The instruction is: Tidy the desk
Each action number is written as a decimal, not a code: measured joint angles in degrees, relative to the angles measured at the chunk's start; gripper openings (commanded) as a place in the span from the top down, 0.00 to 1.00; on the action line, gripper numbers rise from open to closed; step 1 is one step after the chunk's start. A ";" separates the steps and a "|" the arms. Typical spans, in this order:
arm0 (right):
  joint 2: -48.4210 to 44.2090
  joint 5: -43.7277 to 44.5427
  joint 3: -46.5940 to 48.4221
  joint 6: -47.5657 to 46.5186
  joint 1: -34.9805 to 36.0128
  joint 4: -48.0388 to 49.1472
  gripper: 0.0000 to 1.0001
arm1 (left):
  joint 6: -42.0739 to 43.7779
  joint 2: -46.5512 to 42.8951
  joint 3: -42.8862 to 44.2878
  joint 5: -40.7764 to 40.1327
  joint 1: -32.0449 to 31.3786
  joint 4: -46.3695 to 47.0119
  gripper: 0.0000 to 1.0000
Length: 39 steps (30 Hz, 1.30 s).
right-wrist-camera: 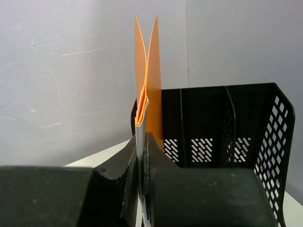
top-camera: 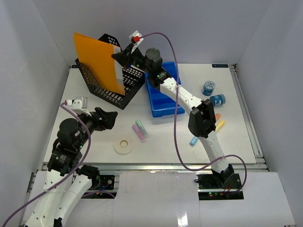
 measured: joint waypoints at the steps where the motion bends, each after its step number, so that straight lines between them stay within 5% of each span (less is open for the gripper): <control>1: 0.02 0.49 -0.12 -0.02 0.19 0.22 0.92 | -0.17 -0.33 -0.37 0.11 0.00 -0.03 0.07; 11: 0.02 1.92 -7.76 -1.62 0.21 3.31 0.74 | -2.87 -2.56 -5.62 1.64 0.00 1.03 0.07; 13: 0.02 1.92 -9.54 -2.64 0.23 3.32 0.64 | -4.30 -2.94 -7.27 2.05 0.00 1.54 0.07; 16: 0.02 1.53 -11.64 -3.98 0.27 3.37 0.20 | -7.12 -3.43 -9.87 2.91 0.00 1.92 0.06; 18: -0.20 0.83 -12.77 -4.73 0.28 3.43 0.07 | -9.07 -3.37 -11.38 3.64 0.00 2.37 0.05; 28: -13.96 -14.07 -23.48 -12.58 -4.07 -5.78 0.10 | -15.51 5.86 -15.58 11.10 0.00 2.73 0.02; 32: -25.41 -23.39 -30.32 -19.65 -13.45 -17.37 0.10 | -16.17 9.97 -15.58 13.83 -0.13 2.81 0.02; 39: -47.03 -31.11 -46.42 -39.00 -30.19 -45.68 0.10 | -18.58 15.79 -15.17 12.51 -3.65 2.95 0.17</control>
